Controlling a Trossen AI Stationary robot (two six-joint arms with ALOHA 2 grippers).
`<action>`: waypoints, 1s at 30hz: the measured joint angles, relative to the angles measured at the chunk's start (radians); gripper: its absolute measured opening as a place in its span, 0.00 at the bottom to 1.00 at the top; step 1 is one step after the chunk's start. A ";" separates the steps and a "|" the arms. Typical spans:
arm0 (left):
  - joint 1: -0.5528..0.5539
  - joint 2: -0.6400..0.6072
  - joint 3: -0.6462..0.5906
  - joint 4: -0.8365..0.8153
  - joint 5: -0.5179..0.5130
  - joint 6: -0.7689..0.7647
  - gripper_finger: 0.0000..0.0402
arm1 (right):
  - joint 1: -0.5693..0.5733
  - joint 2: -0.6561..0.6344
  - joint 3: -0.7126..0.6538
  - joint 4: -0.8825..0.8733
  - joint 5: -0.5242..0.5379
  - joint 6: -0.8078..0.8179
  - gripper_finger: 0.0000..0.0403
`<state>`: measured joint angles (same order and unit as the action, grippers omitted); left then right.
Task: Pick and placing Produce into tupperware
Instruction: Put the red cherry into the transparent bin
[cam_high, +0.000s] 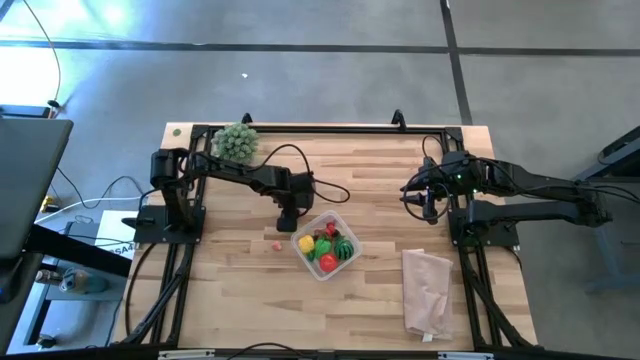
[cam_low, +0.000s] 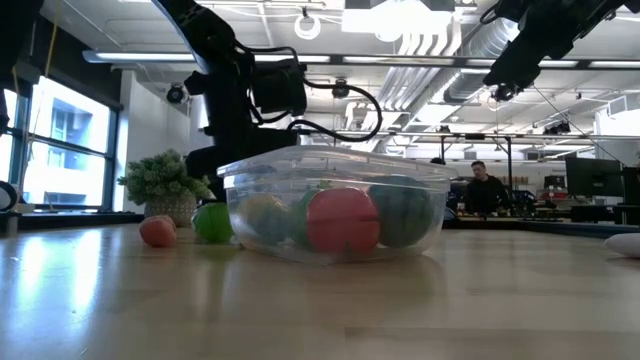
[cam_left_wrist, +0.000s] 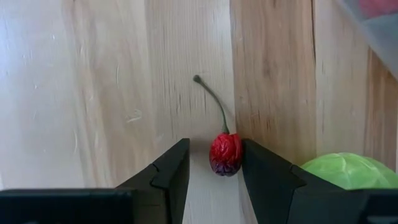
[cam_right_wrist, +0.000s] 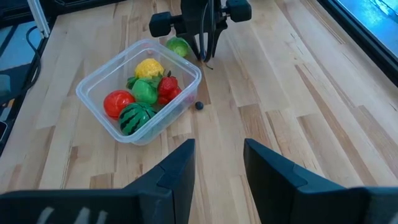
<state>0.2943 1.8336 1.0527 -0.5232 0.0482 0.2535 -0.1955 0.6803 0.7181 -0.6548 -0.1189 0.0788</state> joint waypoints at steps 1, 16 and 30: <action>0.000 0.000 0.000 0.000 0.000 0.000 0.33 | 0.000 0.000 0.000 0.000 0.000 0.000 0.32; 0.000 0.000 0.000 0.000 0.000 -0.031 0.27 | 0.000 0.000 0.000 0.000 0.000 0.000 0.32; 0.000 0.000 0.000 0.000 0.009 -0.031 0.11 | 0.000 0.000 0.000 0.000 0.000 0.000 0.32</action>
<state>0.2943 1.8336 1.0527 -0.5236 0.0570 0.2222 -0.1955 0.6800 0.7181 -0.6548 -0.1188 0.0788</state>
